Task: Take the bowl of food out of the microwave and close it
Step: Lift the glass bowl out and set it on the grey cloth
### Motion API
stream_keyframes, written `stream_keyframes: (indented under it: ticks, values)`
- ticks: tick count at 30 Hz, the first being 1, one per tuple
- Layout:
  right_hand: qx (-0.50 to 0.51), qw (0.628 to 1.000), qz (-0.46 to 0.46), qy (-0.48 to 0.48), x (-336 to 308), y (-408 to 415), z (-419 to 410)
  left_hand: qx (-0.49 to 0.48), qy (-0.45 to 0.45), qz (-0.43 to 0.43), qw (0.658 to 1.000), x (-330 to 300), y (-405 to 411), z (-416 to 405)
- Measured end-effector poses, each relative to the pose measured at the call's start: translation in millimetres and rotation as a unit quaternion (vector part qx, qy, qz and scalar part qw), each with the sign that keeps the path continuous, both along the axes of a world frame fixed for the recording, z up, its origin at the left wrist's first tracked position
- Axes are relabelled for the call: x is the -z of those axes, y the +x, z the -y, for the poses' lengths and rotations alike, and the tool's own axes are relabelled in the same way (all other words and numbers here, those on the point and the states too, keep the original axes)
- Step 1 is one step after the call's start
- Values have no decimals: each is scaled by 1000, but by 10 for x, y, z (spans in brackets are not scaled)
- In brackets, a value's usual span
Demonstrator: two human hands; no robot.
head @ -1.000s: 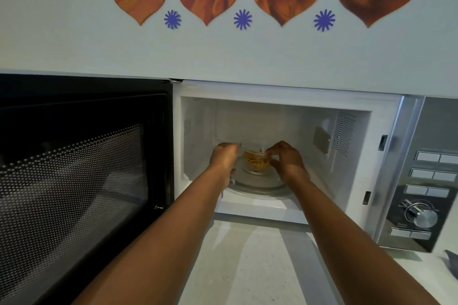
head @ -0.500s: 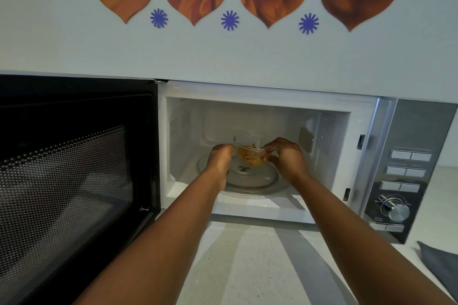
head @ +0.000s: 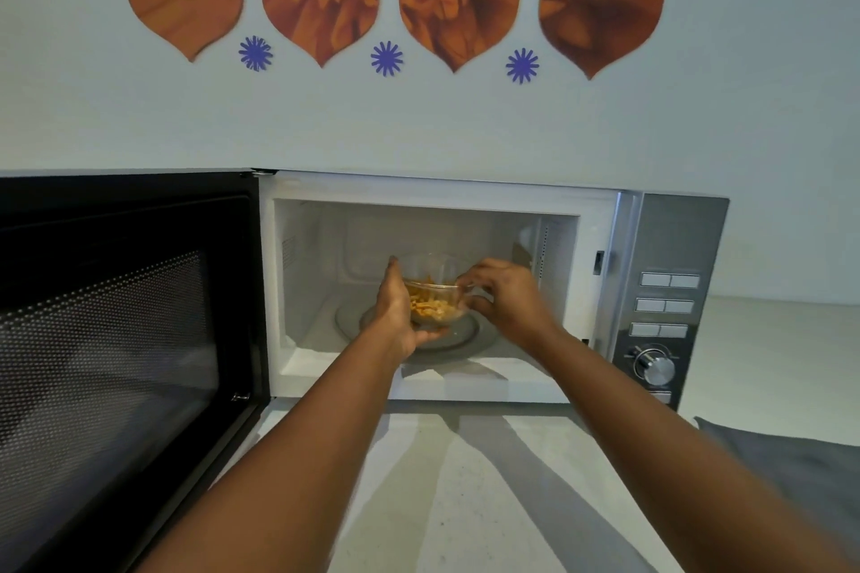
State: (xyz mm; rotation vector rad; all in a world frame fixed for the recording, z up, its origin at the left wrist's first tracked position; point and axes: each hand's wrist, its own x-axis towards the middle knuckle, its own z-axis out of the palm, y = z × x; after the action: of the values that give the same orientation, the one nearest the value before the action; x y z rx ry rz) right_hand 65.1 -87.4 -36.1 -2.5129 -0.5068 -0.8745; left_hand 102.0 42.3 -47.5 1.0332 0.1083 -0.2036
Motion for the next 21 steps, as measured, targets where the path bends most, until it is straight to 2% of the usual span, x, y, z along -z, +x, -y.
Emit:
stream_keyframes:
  ticks: [6,8,10,12,15,17,21]
  values:
    - [-39,999,-11,10,-12,-281,47,-42,34,23,998,-83,-262,26]
    - [-54,996,-1,72,-26,-355,42,-48,43,36,997,-100,-333,32]
    - [-30,984,12,174,-46,-465,48,-46,50,44,997,-111,-452,56]
    - [17,956,-32,290,-90,-468,35,-39,54,50,997,-141,-520,85]
    - [18,868,-182,461,-159,-535,25,-10,53,53,997,-195,-668,163]
    - [4,825,-208,526,-192,-625,48,8,58,58,997,-233,-787,252]
    - [61,828,-156,535,-255,-820,194,33,65,76,994,-316,-1002,486]
